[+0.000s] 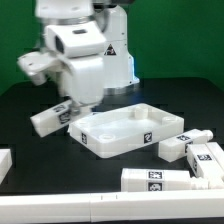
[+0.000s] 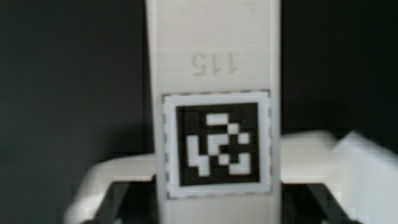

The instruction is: Assemble desk

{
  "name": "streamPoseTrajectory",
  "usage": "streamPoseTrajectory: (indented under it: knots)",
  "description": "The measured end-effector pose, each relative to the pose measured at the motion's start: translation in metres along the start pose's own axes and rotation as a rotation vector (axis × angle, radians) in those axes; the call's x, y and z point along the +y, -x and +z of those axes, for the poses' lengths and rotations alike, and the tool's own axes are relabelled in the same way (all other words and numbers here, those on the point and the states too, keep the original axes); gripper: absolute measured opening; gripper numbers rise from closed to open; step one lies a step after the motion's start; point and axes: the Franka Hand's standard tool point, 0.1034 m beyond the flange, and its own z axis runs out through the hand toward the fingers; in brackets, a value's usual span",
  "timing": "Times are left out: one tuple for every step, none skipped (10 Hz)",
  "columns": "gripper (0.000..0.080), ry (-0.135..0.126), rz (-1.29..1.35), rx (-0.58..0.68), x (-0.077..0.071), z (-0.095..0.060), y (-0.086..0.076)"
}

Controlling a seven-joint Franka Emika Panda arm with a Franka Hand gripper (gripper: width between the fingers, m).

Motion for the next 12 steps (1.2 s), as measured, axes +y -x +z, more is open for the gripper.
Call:
streamPoseTrajectory:
  knots:
    - [0.0285,-0.017,-0.069,0.029,-0.022,0.008,0.010]
    - [0.0285,-0.025,-0.111,0.015,-0.017,0.007,0.010]
    - [0.0285,-0.025,-0.171,0.015,-0.015,0.007,0.008]
    - [0.0285,-0.027,-0.230,0.015,-0.018,0.007,0.010]
    - [0.0285,-0.029,-0.243,0.020,-0.020,0.010,0.010]
    - [0.0285,-0.043,-0.234,0.047,-0.032,0.024,0.007]
    - [0.0285,-0.055,-0.233,0.074,-0.043,0.038,0.008]
    - [0.0285,-0.057,-0.238,0.087,-0.051,0.045,0.014]
    - [0.0285,-0.056,-0.243,0.097,-0.060,0.050,0.020]
    - [0.0285,-0.056,-0.236,0.109,-0.069,0.057,0.027]
    - [0.0285,-0.057,-0.222,0.118,-0.074,0.062,0.033]
    - [0.0285,-0.062,-0.212,0.123,-0.073,0.064,0.033]
